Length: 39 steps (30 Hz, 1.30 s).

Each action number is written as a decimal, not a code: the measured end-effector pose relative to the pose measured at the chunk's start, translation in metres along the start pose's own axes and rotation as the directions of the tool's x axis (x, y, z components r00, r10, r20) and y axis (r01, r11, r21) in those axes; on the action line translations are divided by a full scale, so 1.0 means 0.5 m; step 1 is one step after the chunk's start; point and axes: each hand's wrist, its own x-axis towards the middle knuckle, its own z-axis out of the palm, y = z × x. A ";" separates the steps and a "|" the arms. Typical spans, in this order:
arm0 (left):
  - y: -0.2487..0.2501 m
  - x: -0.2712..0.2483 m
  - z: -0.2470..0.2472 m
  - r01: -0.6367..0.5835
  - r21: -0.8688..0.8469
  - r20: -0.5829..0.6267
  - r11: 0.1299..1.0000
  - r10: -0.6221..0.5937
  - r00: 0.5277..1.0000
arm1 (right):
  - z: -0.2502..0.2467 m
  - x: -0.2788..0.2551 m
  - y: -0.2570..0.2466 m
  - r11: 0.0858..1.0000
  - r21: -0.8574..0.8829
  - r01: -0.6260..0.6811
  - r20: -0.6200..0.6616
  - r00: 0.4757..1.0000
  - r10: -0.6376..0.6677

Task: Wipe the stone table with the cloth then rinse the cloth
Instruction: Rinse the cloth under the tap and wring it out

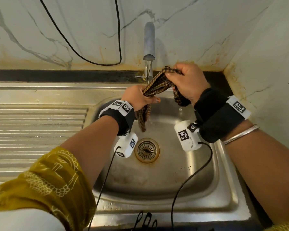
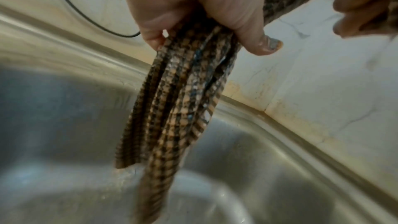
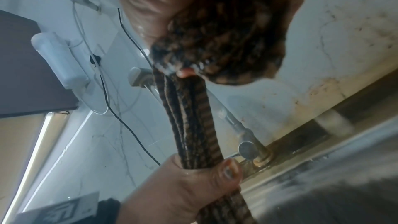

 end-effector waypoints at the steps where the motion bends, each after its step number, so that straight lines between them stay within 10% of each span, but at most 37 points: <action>1: 0.003 0.002 0.001 0.003 -0.007 -0.004 1.000 -0.003 1.000 | -0.003 -0.004 -0.003 1.000 0.020 0.003 -0.014 1.000 -0.003; 9: -0.016 -0.001 0.016 0.020 0.137 -0.012 0.990 -0.018 1.000 | -0.030 -0.030 0.011 0.988 0.149 0.032 -0.111 0.994 -0.016; 31: -0.037 0.018 0.066 0.265 -0.189 -0.141 0.945 -0.294 0.946 | -0.070 -0.112 0.043 0.947 0.317 -0.046 -0.143 0.985 0.095; 39: -0.040 0.020 0.075 0.376 -0.409 -0.011 0.831 -0.416 0.909 | -0.059 -0.138 0.052 0.914 0.372 -0.160 -0.105 0.971 0.213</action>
